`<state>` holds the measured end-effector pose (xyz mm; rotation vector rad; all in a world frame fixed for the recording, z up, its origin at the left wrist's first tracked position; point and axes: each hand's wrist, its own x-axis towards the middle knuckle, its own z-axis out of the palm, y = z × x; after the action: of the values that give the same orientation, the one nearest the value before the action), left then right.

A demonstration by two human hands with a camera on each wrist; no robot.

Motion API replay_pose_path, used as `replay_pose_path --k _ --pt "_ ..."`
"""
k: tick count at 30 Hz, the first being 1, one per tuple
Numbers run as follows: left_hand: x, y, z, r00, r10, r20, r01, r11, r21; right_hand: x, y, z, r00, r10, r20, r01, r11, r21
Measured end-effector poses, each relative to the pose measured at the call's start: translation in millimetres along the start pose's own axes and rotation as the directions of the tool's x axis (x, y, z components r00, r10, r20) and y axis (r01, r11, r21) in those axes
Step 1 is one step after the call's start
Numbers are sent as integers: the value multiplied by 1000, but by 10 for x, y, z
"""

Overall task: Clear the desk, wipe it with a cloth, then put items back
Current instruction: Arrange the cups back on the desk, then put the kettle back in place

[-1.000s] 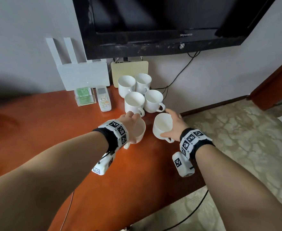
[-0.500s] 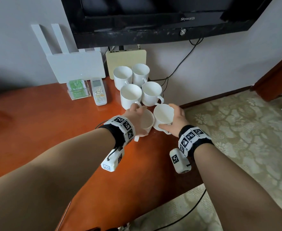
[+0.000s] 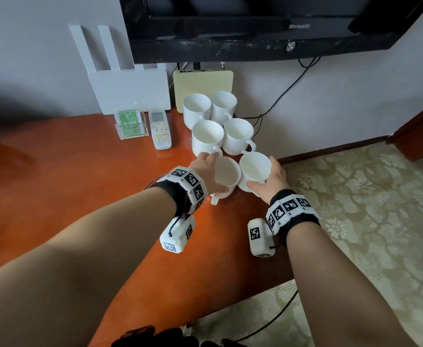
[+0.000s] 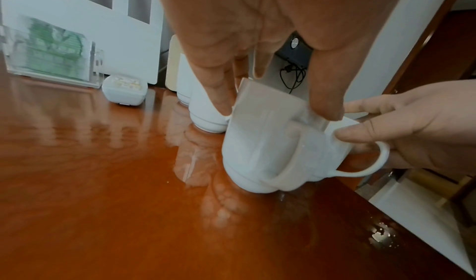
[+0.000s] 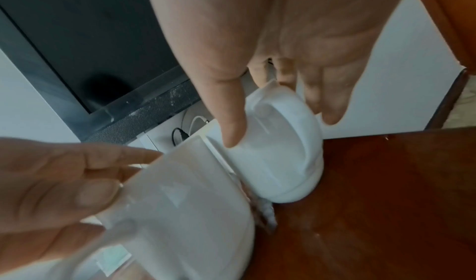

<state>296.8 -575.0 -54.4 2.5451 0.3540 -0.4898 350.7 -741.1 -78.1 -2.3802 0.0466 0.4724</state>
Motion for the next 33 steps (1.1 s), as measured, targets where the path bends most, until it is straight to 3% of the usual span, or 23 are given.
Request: replay_pose_path --k 5,10,20,26,33 --pt "-158 -141 -146 996 -30 -85 23 996 -82 -140 -225 12 985 -83 -152 79 996 -30" --pt "-493 -511 -431 965 -90 -245 41 979 -200 -452 -580 157 958 -219 -187 224 975 6" --pt "-1378 -1560 -792 811 -336 -479 150 911 -385 -1003 -1438 882 890 -456 -11 457 890 3" --pt "-1898 -2270 -963 727 -465 -506 224 856 -465 -1362 -1974 1493 816 -555 164 564 826 -10" --pt "-2379 -3262 -1526 645 -566 -514 322 811 -489 -1727 -2791 2219 697 -652 297 683 730 -1"
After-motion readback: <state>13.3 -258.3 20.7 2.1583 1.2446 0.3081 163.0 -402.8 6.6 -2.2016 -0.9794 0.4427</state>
